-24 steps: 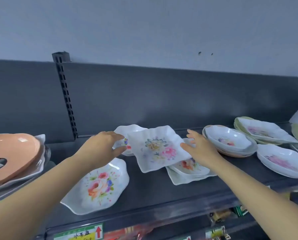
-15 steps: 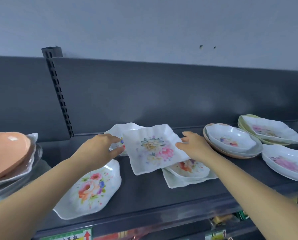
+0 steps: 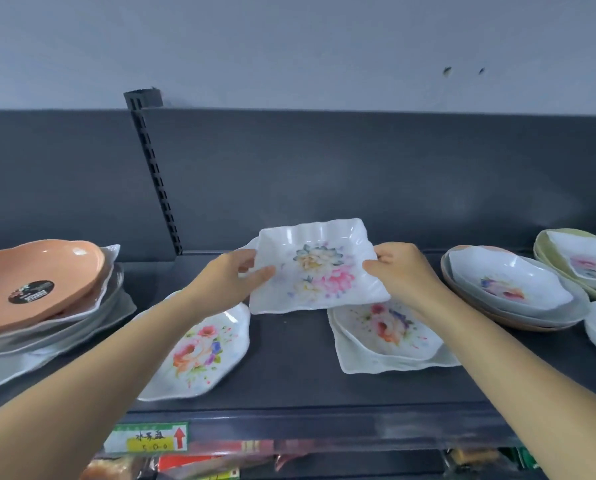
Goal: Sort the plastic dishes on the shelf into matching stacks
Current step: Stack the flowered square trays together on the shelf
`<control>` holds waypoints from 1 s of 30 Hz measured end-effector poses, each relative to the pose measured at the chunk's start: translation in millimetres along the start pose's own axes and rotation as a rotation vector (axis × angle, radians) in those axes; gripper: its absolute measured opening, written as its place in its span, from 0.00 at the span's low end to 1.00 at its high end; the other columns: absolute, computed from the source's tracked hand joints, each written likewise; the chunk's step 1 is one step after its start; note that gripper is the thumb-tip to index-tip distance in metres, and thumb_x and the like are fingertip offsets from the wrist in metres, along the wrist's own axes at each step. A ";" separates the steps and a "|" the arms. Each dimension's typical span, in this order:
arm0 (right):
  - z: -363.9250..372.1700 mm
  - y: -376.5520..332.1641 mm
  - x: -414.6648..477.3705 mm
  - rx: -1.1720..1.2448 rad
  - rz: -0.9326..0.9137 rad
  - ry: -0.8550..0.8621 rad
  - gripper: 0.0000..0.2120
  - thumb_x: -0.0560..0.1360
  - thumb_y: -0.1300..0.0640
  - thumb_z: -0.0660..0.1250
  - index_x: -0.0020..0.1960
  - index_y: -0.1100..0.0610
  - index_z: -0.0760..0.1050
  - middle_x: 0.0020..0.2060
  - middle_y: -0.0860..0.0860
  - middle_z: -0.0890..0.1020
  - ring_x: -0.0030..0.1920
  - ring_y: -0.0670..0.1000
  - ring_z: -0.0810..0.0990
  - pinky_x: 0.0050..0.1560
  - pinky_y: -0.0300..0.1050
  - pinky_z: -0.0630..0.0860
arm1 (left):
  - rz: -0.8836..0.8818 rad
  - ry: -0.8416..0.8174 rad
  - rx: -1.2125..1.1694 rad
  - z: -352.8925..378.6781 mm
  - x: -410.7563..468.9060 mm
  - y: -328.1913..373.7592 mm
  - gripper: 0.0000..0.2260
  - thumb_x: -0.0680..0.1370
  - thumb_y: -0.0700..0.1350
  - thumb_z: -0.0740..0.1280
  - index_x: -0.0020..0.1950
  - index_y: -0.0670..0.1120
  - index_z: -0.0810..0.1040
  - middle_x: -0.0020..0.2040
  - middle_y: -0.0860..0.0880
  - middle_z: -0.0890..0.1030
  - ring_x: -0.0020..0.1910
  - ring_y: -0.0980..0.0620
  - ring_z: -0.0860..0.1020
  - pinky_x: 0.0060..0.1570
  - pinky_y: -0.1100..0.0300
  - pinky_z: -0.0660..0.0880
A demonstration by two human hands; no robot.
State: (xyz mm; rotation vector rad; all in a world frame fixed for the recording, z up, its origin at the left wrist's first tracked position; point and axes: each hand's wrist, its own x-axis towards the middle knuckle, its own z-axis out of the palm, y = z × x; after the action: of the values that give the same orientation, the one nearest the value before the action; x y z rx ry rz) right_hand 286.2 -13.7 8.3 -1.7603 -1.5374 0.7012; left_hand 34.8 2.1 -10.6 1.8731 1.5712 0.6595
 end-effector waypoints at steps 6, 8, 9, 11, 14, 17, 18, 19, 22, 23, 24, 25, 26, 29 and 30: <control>17.7 -35.0 -3.2 0.058 -0.191 -0.028 0.11 0.72 0.60 0.62 0.46 0.70 0.72 0.32 0.56 0.69 0.34 0.52 0.65 0.37 0.45 0.63 | -0.032 0.113 -0.357 -30.4 -24.7 0.4 0.16 0.79 0.44 0.64 0.65 0.57 0.73 0.54 0.55 0.83 0.52 0.51 0.83 0.51 0.50 0.80; 24.7 -40.6 -3.1 0.087 -0.202 -0.061 0.12 0.73 0.59 0.63 0.48 0.69 0.74 0.33 0.60 0.73 0.34 0.52 0.69 0.36 0.48 0.68 | -0.050 0.166 -0.365 -39.3 -30.4 -2.0 0.17 0.79 0.40 0.62 0.65 0.56 0.73 0.53 0.52 0.82 0.50 0.49 0.82 0.43 0.53 0.80; 29.3 -44.2 -4.0 0.104 -0.209 -0.086 0.13 0.73 0.58 0.63 0.48 0.69 0.74 0.35 0.62 0.76 0.34 0.53 0.72 0.36 0.51 0.73 | -0.061 0.197 -0.360 -44.5 -34.7 -3.7 0.17 0.79 0.39 0.60 0.65 0.55 0.73 0.52 0.51 0.82 0.50 0.48 0.82 0.40 0.54 0.80; 38.6 -51.1 -7.3 0.135 -0.238 -0.144 0.15 0.74 0.54 0.63 0.48 0.68 0.74 0.38 0.62 0.80 0.35 0.56 0.79 0.45 0.58 0.80 | -0.059 0.265 -0.358 -54.5 -44.0 -6.9 0.18 0.79 0.36 0.58 0.64 0.53 0.74 0.52 0.49 0.81 0.48 0.46 0.81 0.36 0.55 0.79; 52.8 -58.1 -10.4 0.181 -0.279 -0.215 0.19 0.77 0.47 0.60 0.49 0.65 0.74 0.43 0.63 0.81 0.39 0.58 0.82 0.47 0.58 0.81 | -0.056 0.360 -0.351 -68.4 -55.7 -15.9 0.18 0.77 0.35 0.58 0.63 0.51 0.74 0.53 0.47 0.81 0.50 0.42 0.81 0.40 0.51 0.79; 64.9 -57.3 -14.3 0.245 -0.246 -0.243 0.19 0.79 0.46 0.58 0.64 0.56 0.74 0.48 0.51 0.82 0.41 0.48 0.82 0.43 0.44 0.81 | -0.053 0.456 -0.304 -80.4 -66.4 -23.6 0.19 0.74 0.39 0.58 0.64 0.51 0.73 0.55 0.46 0.81 0.52 0.41 0.81 0.49 0.43 0.79; 68.8 -53.8 -13.3 0.213 -0.252 -0.227 0.20 0.79 0.46 0.59 0.67 0.55 0.72 0.50 0.50 0.82 0.46 0.48 0.82 0.47 0.46 0.80 | -0.069 0.481 -0.301 -84.1 -68.5 -25.9 0.19 0.75 0.39 0.59 0.65 0.50 0.72 0.55 0.45 0.81 0.51 0.42 0.81 0.48 0.45 0.80; 71.5 -50.6 -12.7 0.166 -0.266 -0.206 0.22 0.79 0.47 0.59 0.69 0.55 0.69 0.52 0.49 0.81 0.50 0.49 0.81 0.51 0.48 0.79 | -0.093 0.504 -0.301 -87.4 -69.3 -28.6 0.19 0.77 0.38 0.58 0.67 0.50 0.71 0.54 0.45 0.81 0.47 0.44 0.81 0.43 0.52 0.80; 74.4 -44.8 -9.2 -0.084 -0.331 -0.140 0.23 0.78 0.50 0.63 0.71 0.54 0.67 0.54 0.47 0.79 0.55 0.49 0.76 0.51 0.42 0.69 | -0.138 0.554 -0.318 -94.5 -67.6 -36.3 0.20 0.79 0.35 0.56 0.70 0.49 0.69 0.47 0.47 0.77 0.34 0.52 0.75 0.21 0.70 0.70; 75.3 -43.4 -6.6 -0.171 -0.363 -0.132 0.23 0.77 0.50 0.64 0.71 0.54 0.68 0.57 0.48 0.79 0.58 0.50 0.76 0.52 0.42 0.69 | -0.153 0.569 -0.324 -95.9 -68.2 -35.9 0.19 0.80 0.35 0.56 0.70 0.49 0.68 0.45 0.48 0.76 0.33 0.52 0.75 0.18 0.70 0.68; 76.3 -42.8 -3.9 -0.256 -0.388 -0.138 0.23 0.77 0.51 0.65 0.70 0.55 0.69 0.60 0.50 0.78 0.61 0.52 0.75 0.54 0.43 0.69 | -0.167 0.588 -0.331 -97.9 -67.8 -37.5 0.19 0.80 0.35 0.56 0.69 0.50 0.69 0.43 0.49 0.76 0.33 0.52 0.75 0.17 0.70 0.68; 77.7 -42.7 -2.0 -0.339 -0.409 -0.156 0.21 0.76 0.51 0.66 0.68 0.55 0.72 0.61 0.51 0.78 0.61 0.54 0.75 0.55 0.45 0.70 | -0.177 0.608 -0.338 -99.2 -67.9 -37.5 0.19 0.80 0.36 0.56 0.68 0.50 0.69 0.42 0.50 0.76 0.33 0.51 0.76 0.18 0.69 0.69; 80.4 -42.1 0.1 -0.415 -0.427 -0.184 0.19 0.76 0.50 0.66 0.65 0.55 0.75 0.59 0.52 0.79 0.58 0.55 0.76 0.54 0.46 0.72 | -0.188 0.624 -0.349 -100.7 -68.5 -38.0 0.19 0.79 0.36 0.56 0.68 0.51 0.69 0.42 0.50 0.76 0.33 0.50 0.77 0.20 0.67 0.71; 91.7 -40.0 6.4 -0.519 -0.440 -0.253 0.17 0.73 0.49 0.69 0.59 0.55 0.79 0.52 0.51 0.80 0.47 0.54 0.74 0.46 0.44 0.72 | -0.224 0.660 -0.336 -106.0 -71.8 -41.8 0.19 0.78 0.38 0.57 0.68 0.52 0.69 0.43 0.46 0.78 0.36 0.44 0.77 0.32 0.55 0.77; 95.3 -39.5 8.1 -0.521 -0.438 -0.270 0.18 0.72 0.49 0.70 0.60 0.54 0.78 0.54 0.51 0.80 0.48 0.54 0.75 0.47 0.44 0.72 | -0.237 0.672 -0.322 -108.3 -73.5 -44.7 0.19 0.78 0.39 0.58 0.68 0.52 0.69 0.45 0.45 0.79 0.38 0.43 0.78 0.36 0.53 0.77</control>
State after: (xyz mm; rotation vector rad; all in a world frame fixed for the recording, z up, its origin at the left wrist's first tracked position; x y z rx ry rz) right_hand 189.5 10.8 -19.3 -1.6228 -2.3613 0.3404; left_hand -85.3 -51.0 33.0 1.2583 1.9003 1.4326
